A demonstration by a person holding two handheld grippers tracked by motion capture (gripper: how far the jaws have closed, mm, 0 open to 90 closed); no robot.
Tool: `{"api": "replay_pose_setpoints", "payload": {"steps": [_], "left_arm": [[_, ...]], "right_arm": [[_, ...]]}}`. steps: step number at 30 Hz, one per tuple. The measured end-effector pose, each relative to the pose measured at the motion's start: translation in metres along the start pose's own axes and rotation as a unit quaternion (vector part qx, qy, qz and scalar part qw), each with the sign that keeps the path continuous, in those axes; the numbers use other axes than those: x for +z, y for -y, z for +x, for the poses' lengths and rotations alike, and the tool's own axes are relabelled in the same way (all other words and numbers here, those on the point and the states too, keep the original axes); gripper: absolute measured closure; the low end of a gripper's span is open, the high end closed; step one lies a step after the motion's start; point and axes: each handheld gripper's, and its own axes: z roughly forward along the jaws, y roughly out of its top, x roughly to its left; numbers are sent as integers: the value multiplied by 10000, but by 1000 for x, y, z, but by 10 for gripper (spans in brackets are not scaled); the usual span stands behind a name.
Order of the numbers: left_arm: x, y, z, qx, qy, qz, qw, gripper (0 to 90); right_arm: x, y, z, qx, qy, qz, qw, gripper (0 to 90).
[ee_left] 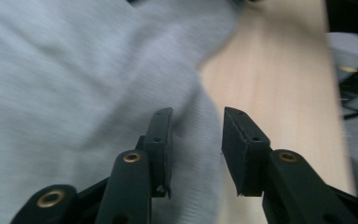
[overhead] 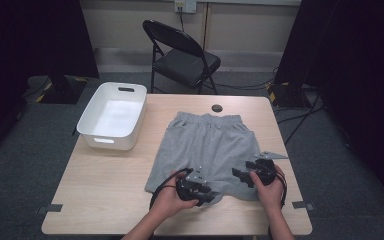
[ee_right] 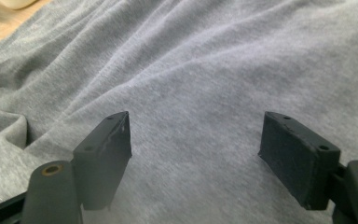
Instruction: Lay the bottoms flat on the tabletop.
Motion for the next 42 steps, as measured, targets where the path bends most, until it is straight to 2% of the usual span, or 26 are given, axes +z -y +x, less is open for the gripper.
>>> {"api": "replay_pose_setpoints", "payload": {"steps": [2,4,5,7,10,13,15,16,19,23,25,27,28,29,30,31,34,36,38,39,42], "left_arm": [[-1,-1,5,-9,-142,-82,9999,621],[1,1,11,226,-481,123,9985,587],[2,3,15,215,-589,113,9980,548],[4,6,19,95,-555,93,9984,556],[7,7,17,180,-542,139,9983,592],[7,5,12,481,-608,324,9965,701],[3,4,12,384,-459,523,9968,862],[4,5,10,231,-409,453,9979,876],[-1,9,6,23,-122,501,9987,886],[-9,16,-1,-76,178,432,9989,888],[-11,18,-4,-51,291,444,9986,887],[-14,19,-4,21,120,494,9987,881],[-15,19,-2,10,0,408,9992,826],[-17,18,0,-85,-126,280,9995,671],[-21,18,1,-201,-132,143,9996,603],[-24,18,2,-221,-143,78,9996,606],[-38,19,6,-212,-386,-75,9990,496],[-50,24,13,-232,-675,-188,9973,445],[-60,31,20,-197,-931,-210,9952,422],[-67,38,24,-254,-1040,-218,9940,411],[-78,52,29,-282,-1185,-129,9925,407]], "right_arm": [[1,1,-1,-2,12,24,10000,245],[1,3,-2,9,10,58,10000,247],[1,3,-3,13,21,59,10000,248],[1,4,-3,5,30,87,10000,250],[2,5,-3,-32,57,136,9999,253],[2,6,-4,-63,80,110,9999,268],[2,7,-4,-76,98,100,9999,277],[2,7,-4,-90,96,104,9999,279],[2,7,-4,-124,117,109,9998,284],[2,7,-4,-146,125,104,9998,289],[2,7,-4,-144,130,90,9998,293],[2,7,-4,-151,142,90,9997,294],[2,7,-4,-169,152,97,9997,294],[2,7,-4,-182,159,107,9997,293],[2,7,-3,-189,171,118,9996,289],[1,7,-3,-196,178,142,9995,285],[-4,7,-5,-203,236,170,9994,279],[-9,7,-7,-165,282,144,9994,278],[-16,8,-9,-179,343,132,9992,277],[-21,8,-11,-184,363,104,9991,276],[-36,10,-15,-153,450,40,9989,277]]}}
